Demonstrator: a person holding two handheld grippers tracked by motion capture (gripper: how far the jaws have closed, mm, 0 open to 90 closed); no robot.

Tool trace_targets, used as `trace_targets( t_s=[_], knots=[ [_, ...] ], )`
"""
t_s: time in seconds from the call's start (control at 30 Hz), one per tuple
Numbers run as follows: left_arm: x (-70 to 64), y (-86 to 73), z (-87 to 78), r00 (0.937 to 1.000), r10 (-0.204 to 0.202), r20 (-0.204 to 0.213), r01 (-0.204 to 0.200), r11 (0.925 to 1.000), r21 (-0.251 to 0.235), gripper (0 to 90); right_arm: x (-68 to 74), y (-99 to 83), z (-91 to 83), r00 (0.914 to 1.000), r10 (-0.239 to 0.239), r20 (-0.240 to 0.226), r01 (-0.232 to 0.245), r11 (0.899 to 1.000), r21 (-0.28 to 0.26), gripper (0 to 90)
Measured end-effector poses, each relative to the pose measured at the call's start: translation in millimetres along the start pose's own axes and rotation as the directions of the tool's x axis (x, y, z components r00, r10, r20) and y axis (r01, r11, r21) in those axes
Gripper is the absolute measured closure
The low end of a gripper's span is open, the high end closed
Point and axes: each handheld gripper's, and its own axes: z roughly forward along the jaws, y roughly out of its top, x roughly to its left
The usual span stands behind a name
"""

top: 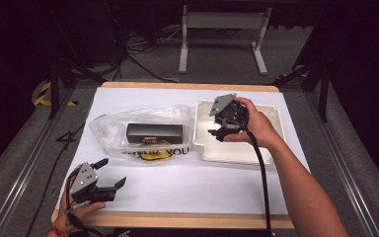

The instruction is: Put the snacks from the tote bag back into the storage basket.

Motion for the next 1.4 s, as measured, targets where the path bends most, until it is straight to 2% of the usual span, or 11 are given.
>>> trace_targets(
  t_s=[0.77,1.07,1.13,1.4],
  knots=[
    [-1.3,0.6,1.8,1.0,0.0,0.002,0.0,1.0,0.008,13.5,4.4,-38.4,-18.1,0.9991,0.024,0.035,-0.024,1.0,0.019,20.2],
    [-1.6,0.8,2.7,1.0,0.005,0.002,-0.005,0.9999,0.012,13.5,9.2,-55.7,-27.5,0.9968,0.054,0.058,-0.054,0.999,-0.001,20.0],
    [-1.6,0.8,2.8,1.0,0.005,0.002,-0.005,0.9999,0.012,13.5,11.4,-61.7,-30.1,0.9946,0.067,0.079,-0.066,0.998,-0.008,19.9],
    [-2.5,1.0,4.2,1.0,0.003,0.004,-0.003,0.9998,0.017,13.5,17.1,-80.7,-39.7,0.9888,0.103,0.108,-0.098,0.994,-0.045,19.3]
  ],
)
